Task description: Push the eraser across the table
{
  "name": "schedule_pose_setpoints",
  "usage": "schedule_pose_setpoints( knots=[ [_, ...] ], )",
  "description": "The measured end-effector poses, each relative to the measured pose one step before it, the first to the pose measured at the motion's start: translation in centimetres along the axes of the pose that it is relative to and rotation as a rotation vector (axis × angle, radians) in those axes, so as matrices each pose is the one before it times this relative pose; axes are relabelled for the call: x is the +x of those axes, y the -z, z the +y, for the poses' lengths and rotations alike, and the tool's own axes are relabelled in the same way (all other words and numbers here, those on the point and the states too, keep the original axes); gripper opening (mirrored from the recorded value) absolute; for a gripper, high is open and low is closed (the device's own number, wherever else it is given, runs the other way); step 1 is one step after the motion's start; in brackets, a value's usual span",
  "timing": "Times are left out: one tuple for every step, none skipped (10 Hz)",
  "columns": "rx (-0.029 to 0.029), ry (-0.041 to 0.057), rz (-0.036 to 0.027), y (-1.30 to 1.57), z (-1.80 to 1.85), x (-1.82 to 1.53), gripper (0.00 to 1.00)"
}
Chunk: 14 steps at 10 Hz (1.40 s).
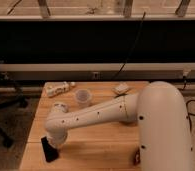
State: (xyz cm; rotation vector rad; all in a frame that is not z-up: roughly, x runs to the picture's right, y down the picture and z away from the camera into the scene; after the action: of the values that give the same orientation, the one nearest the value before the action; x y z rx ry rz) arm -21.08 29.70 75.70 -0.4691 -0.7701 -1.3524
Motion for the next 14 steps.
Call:
schedule_pose_setpoints(
  knots=[
    [0.00215, 0.01116, -0.00326, -0.107, -0.286, -0.045, 0.0],
    [0.00168, 0.0094, -0.0027, -0.096, -0.247, -0.038, 0.0],
    [0.00284, 0.01793, -0.00313, -0.107, -0.492, -0.109, 0.0],
    [0.00265, 0.01601, -0.00172, -0.042, -0.457, -0.108, 0.0],
    [0.00204, 0.01236, -0.00107, -0.02, -0.373, -0.096, 0.0],
    [0.00207, 0.01414, -0.00159, -0.048, -0.421, -0.126, 0.0],
    [0.00282, 0.01934, -0.00256, -0.072, -0.527, -0.179, 0.0],
    [0.00455, 0.01486, -0.00184, -0.057, -0.383, -0.142, 0.0],
    [0.00463, 0.01195, -0.00177, -0.057, -0.268, -0.119, 0.0],
    [0.0044, 0.01817, -0.00297, -0.115, -0.336, -0.259, 0.0],
    [0.00519, 0.01641, -0.00243, -0.096, -0.359, -0.218, 0.0],
    [0.00604, 0.01803, -0.00173, -0.079, -0.344, -0.218, 0.0],
    [0.00784, 0.01591, -0.00114, -0.032, -0.316, -0.194, 0.0],
    [0.01571, 0.01569, -0.00031, 0.038, -0.382, -0.245, 0.0]
  ],
)
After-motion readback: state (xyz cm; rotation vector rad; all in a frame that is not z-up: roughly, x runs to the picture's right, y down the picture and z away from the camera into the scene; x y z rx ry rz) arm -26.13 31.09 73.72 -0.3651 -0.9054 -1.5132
